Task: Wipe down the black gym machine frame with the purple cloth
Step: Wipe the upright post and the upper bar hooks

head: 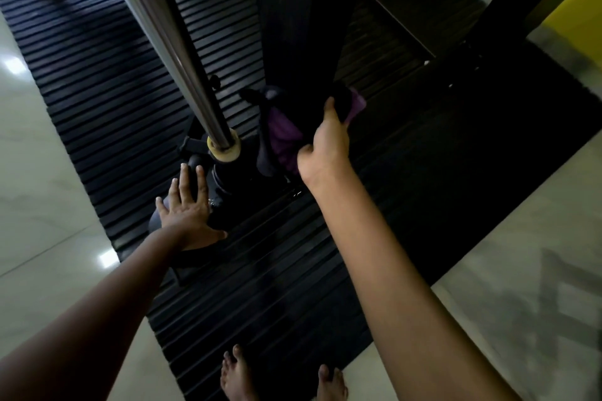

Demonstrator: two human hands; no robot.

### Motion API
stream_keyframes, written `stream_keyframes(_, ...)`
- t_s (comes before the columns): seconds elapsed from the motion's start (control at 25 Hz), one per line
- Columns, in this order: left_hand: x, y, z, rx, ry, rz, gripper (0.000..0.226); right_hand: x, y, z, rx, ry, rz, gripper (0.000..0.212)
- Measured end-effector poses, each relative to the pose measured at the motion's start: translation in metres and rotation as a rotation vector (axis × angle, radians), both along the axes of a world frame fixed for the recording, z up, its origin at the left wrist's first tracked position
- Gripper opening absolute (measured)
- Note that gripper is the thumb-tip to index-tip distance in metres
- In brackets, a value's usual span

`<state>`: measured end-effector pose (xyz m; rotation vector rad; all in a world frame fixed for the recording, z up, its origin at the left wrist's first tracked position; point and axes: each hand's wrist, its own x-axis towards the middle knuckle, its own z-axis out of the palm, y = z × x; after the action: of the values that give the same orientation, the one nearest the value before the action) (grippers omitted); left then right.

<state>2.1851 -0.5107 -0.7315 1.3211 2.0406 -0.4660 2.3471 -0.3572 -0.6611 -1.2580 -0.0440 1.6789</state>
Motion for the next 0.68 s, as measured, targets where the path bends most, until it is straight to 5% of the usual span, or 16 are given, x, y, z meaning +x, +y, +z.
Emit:
stream_keyframes(0.08, -0.002, 0.001, 0.000, -0.002, -0.001, 0.000, 0.128, 0.005, -0.083, -0.081, -0.089, 0.055, 0.132, 0.071)
stream_keyframes(0.16, -0.002, 0.000, 0.001, -0.014, -0.019, 0.005, 0.129, -0.012, -0.248, -0.262, -0.338, 0.163, 0.261, 0.115)
stream_keyframes(0.24, -0.002, 0.000, -0.001, -0.007, -0.006, -0.003, 0.130, -0.012, -0.327, -0.360, -0.326, 0.458, 0.320, 0.101)
stream_keyframes(0.28, -0.002, 0.000, -0.001, 0.000, -0.001, -0.002, 0.130, -0.014, -0.301, -0.338, -0.274, 0.353, 0.245, 0.099)
stream_keyframes(0.36, -0.001, -0.001, -0.002, 0.031, 0.004, 0.004, 0.128, -0.024, -0.127, -0.126, -0.036, -0.014, 0.106, 0.087)
stream_keyframes(0.44, -0.001, -0.002, -0.006, 0.070, 0.009, 0.005, 0.127, -0.019, -0.048, 0.041, 0.014, 0.049, 0.059, 0.059)
stream_keyframes(0.56, -0.004, -0.005, -0.011, 0.131, -0.019, 0.022, 0.125, -0.002, -0.092, 0.122, 0.370, -0.092, 0.447, 0.042)
stream_keyframes(0.68, -0.014, -0.009, -0.006, 0.262, -0.211, 0.141, 0.113, 0.012, -0.130, 0.136, 0.453, -0.157, 0.501, 0.027)
